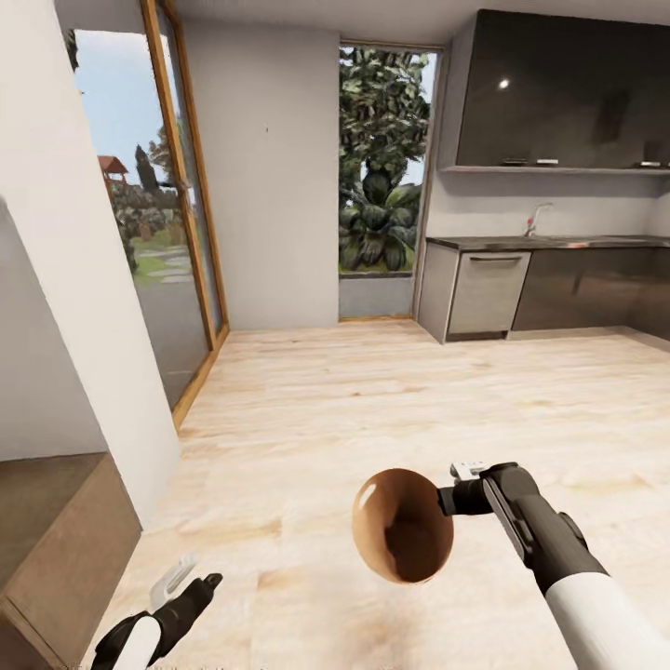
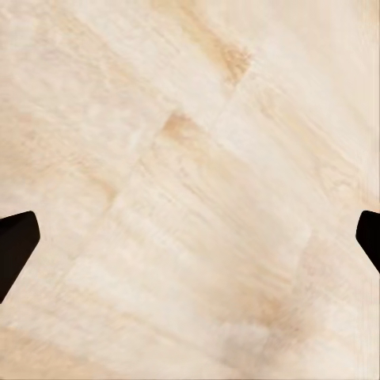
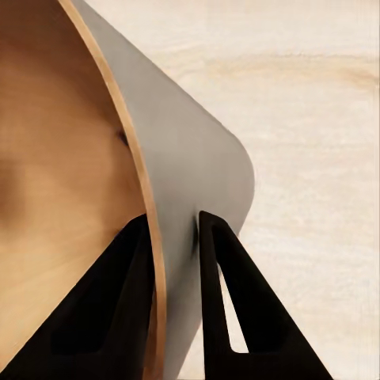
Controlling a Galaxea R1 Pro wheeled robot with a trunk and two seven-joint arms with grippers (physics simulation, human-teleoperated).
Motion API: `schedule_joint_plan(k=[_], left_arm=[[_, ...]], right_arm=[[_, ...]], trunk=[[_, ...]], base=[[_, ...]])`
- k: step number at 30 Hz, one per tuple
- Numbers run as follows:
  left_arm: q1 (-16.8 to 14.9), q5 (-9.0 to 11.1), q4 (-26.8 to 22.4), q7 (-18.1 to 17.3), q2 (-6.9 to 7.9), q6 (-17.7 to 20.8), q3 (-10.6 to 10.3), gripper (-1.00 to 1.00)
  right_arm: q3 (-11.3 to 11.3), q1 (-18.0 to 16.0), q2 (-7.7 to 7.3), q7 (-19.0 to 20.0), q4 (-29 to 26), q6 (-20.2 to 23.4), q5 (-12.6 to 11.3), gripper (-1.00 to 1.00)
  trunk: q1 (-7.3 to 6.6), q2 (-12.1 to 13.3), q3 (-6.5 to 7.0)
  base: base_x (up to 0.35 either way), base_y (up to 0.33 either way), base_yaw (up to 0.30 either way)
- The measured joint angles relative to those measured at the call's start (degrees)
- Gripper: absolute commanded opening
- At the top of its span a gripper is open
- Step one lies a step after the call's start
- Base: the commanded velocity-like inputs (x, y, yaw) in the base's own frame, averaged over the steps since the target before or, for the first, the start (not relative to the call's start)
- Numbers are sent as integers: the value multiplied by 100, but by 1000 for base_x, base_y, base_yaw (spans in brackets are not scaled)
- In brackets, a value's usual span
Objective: Put the three can of soda from the living room inside the tash can in the kitchen.
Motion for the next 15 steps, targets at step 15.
schedule_joint_plan(k=[15], left_arm=[[1, 5, 42, 1, 19, 22, -9, 100]], right_arm=[[132, 37, 8, -3, -6, -2, 16, -100]], trunk=[[0, 0, 0]], base=[[-213, 101, 282]])
